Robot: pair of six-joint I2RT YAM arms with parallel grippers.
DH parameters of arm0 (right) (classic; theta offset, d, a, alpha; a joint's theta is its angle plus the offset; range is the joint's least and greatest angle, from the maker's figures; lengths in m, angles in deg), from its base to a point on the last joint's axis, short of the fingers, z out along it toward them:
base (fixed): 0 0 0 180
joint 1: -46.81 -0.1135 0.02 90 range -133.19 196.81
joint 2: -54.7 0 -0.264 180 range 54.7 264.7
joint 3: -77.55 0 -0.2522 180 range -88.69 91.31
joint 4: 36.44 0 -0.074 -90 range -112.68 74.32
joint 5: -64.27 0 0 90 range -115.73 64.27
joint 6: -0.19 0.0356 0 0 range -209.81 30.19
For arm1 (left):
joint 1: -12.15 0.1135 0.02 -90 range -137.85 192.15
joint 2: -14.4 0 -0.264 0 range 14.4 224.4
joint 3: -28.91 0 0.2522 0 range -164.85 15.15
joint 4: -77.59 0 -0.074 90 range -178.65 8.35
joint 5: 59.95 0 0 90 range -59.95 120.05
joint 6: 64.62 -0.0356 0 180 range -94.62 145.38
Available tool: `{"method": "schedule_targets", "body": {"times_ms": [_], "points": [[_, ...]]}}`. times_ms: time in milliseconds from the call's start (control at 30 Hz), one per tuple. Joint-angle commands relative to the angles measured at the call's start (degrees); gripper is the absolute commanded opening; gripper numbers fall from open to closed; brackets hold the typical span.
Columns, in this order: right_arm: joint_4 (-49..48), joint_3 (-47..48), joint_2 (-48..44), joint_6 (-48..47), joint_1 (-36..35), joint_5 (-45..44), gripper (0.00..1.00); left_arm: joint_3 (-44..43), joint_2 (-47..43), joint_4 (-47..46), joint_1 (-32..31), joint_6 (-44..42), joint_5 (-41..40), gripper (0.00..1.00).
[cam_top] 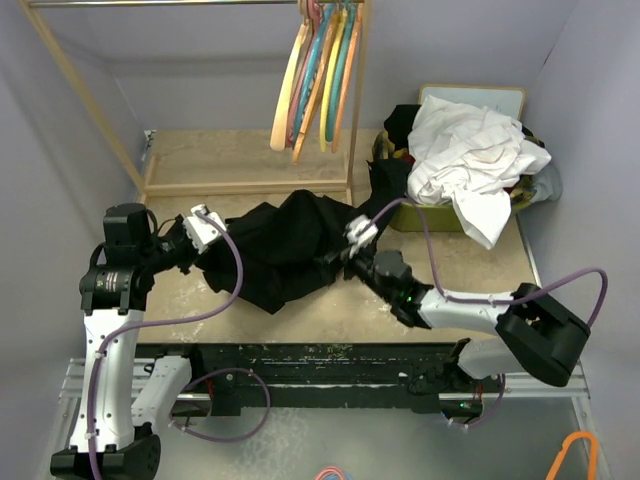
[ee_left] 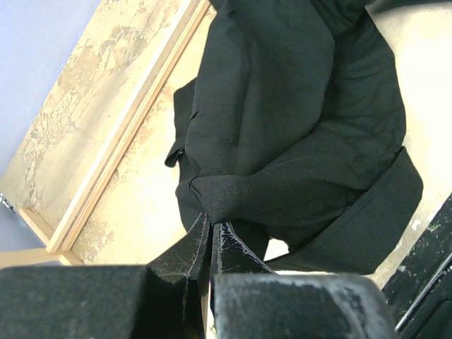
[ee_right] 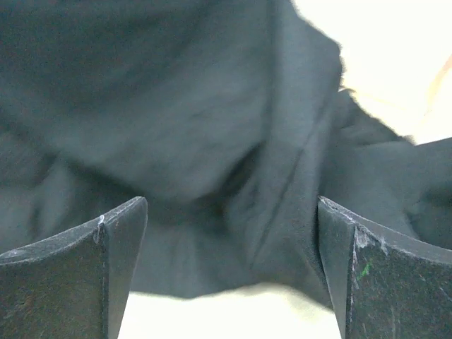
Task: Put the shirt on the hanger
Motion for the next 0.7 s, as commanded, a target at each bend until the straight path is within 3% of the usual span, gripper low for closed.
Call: {"method": "schedule_targets", "body": {"times_ms": [0,67,133,467,667], "points": [[-10.2,-6.3,-2.8,-10.9,-11.5,2.4,1.00,-0.4,-0.1,-5.1,0.9,5.3,0.4,0.00],[-6.6,-5.5,-0.6,-16.8,-16.5,-1.1,1.00,-0.4,0.0,-5.1,1.1,5.9,0.5,0.00],[-10.3,-6.1,1.9,-20.9,-19.4,-3.8,1.00,-0.4,0.0,-4.9,1.3,6.2,1.3,0.00],[-13.3,3.3,16.4,-33.5,-20.9,-1.7,1.00,-1.2,0.6,-4.1,1.7,7.8,2.2,0.00],[-16.2,8.5,23.5,-37.8,-22.0,-4.3,0.94,-1.2,0.9,-4.2,1.8,8.2,2.3,0.00]]}}
